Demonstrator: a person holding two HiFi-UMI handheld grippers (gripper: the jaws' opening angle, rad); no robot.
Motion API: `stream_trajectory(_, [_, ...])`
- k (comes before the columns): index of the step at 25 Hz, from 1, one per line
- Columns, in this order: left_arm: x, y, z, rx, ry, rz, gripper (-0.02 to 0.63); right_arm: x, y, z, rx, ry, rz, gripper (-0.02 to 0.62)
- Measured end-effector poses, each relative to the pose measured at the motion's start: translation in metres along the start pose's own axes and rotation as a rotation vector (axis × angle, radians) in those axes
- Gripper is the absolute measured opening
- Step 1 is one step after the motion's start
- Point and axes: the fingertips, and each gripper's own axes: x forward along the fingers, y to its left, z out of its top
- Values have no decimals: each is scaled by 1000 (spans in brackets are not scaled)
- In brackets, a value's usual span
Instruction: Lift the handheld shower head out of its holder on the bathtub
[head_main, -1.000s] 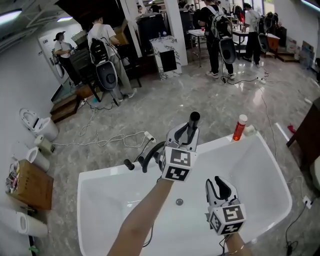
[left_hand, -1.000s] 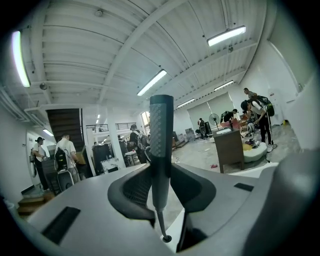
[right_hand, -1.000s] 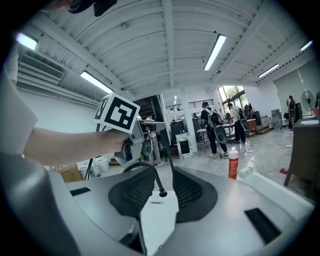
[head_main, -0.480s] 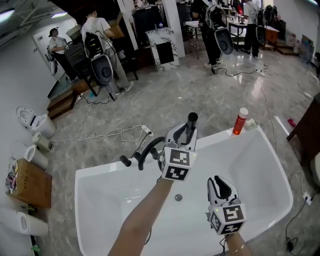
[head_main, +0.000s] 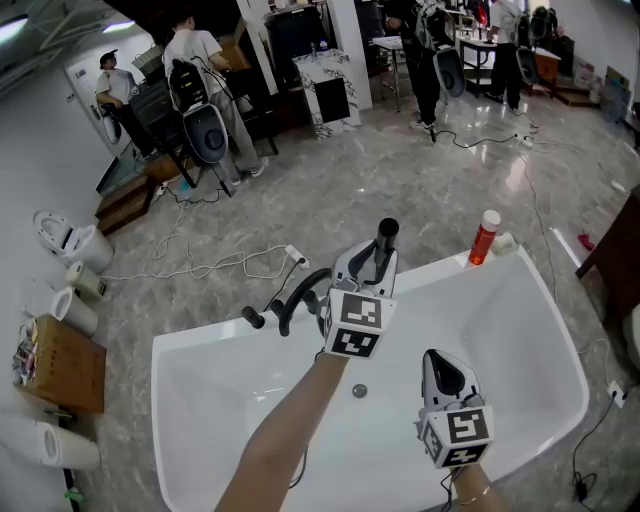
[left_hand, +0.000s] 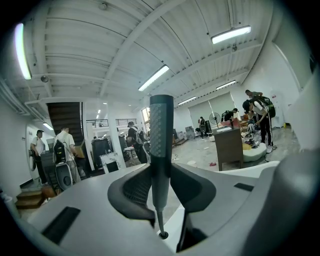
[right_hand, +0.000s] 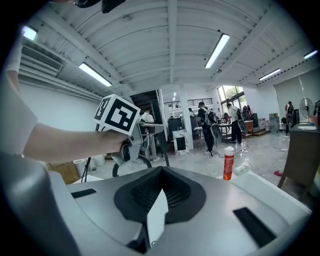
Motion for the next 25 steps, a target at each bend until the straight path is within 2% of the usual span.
stream_trajectory(25, [10,3,1,4,-11,7,130,9,-5,-10,-16,49,17,3])
